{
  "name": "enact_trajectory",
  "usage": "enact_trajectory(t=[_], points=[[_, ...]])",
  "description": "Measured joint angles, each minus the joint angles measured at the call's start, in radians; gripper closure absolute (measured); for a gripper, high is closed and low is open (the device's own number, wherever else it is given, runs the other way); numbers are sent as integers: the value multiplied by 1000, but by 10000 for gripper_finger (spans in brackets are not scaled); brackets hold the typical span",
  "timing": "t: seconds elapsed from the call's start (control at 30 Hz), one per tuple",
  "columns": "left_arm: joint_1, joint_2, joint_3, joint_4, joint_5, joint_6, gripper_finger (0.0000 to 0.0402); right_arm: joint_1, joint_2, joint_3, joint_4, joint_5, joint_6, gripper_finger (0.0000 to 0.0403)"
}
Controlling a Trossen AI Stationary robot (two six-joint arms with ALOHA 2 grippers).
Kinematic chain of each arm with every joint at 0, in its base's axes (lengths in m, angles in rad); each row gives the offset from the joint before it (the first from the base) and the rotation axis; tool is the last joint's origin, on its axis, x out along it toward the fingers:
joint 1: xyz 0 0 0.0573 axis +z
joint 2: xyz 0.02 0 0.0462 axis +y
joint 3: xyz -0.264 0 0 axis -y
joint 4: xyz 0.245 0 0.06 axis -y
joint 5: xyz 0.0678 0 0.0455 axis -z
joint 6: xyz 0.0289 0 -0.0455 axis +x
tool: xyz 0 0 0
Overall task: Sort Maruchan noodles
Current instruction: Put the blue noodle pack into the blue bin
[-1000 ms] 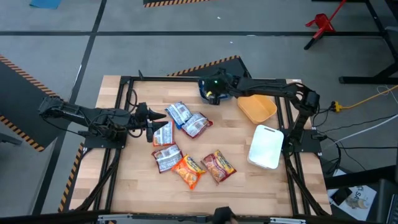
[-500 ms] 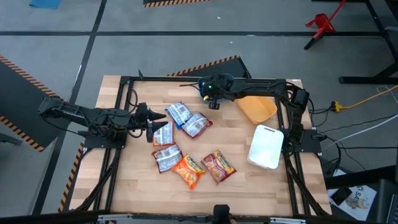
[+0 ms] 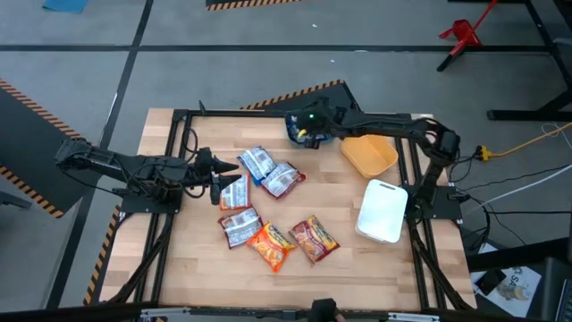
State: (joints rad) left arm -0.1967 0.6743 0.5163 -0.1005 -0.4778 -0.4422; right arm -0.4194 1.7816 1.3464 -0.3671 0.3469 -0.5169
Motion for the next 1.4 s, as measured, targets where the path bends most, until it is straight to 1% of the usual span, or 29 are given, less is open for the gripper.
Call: enact_trajectory(t=[0.1,0.27,0.33,0.43,0.53,0.7,0.8,0.9,1.03,1.17,1.3,1.4], points=[[0,0,0,0,0,0,232,0,-60,0,0,-116,56,309],[0,0,0,0,0,4,232,13,-123,0,-4,-361,175,228],[0,0,0,0,0,6,232,36,-125,0,-5,-410,206,195],[0,0,0,0,0,7,232,108,-118,0,-11,-437,227,155],[0,0,0,0,0,7,232,204,-89,1,-2,-412,219,133],[0,0,0,0,0,7,232,350,-37,1,64,-363,176,128],[0,0,0,-1,0,7,232,412,16,1,108,-354,157,127],[0,0,0,-1,0,8,232,446,70,1,149,-303,121,127],[0,0,0,-2,0,8,232,451,128,0,220,-180,70,127],[0,0,0,-7,-4,11,232,424,170,0,345,-155,73,127],[0,0,0,-9,-13,34,232,383,213,0,431,-108,162,127],[0,0,0,-15,-21,34,232,332,227,12,421,-103,260,127]])
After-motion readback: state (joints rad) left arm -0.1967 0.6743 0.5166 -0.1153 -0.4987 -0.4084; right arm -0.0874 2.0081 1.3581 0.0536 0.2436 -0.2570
